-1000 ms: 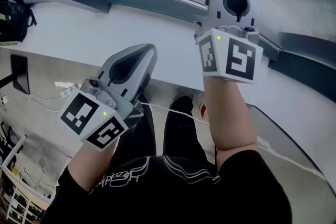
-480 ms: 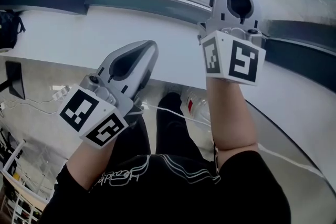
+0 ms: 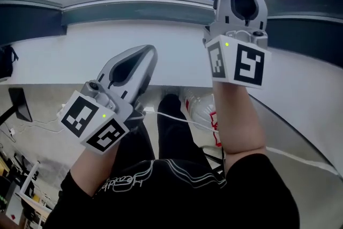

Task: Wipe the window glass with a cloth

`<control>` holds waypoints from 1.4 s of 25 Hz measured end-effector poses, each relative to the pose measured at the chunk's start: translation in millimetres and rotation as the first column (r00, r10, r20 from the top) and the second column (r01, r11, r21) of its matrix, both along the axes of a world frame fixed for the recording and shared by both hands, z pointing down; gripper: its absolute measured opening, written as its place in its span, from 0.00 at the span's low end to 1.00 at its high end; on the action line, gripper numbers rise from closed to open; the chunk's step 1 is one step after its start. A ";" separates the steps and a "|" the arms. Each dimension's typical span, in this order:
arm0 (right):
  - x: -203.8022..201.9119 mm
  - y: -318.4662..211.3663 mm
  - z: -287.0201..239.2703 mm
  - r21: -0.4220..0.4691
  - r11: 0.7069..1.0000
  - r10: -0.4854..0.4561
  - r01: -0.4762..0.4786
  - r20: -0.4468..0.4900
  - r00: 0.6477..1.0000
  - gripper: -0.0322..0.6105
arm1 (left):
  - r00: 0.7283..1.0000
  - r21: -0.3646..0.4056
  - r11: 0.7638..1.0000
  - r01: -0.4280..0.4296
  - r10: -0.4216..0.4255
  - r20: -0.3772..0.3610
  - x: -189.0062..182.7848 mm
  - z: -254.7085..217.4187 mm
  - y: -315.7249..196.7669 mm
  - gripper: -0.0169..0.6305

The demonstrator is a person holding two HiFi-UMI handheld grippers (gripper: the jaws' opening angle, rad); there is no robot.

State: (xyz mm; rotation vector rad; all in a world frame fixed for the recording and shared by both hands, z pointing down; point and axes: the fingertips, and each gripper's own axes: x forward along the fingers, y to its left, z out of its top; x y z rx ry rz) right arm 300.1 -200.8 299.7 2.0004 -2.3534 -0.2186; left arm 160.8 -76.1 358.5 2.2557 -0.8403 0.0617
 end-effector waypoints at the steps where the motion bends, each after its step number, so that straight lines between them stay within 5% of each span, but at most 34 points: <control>1: 14.5 2.3 0.0 0.002 1.000 0.016 -0.016 0.004 1.000 0.15 | 1.000 0.001 1.000 -0.011 0.011 0.001 11.1 0.1 -0.5 0.04; 18: 223.2 23.8 6.6 0.004 0.966 0.258 -0.258 0.005 0.966 0.15 | 0.982 -0.007 0.982 -0.189 0.189 0.023 162.4 10.2 -2.8 0.04; 35: 256.7 28.5 -15.2 0.005 0.935 0.354 -0.354 0.016 0.935 0.15 | 0.968 -0.007 0.968 -0.252 0.252 0.013 186.6 -6.0 -5.9 0.04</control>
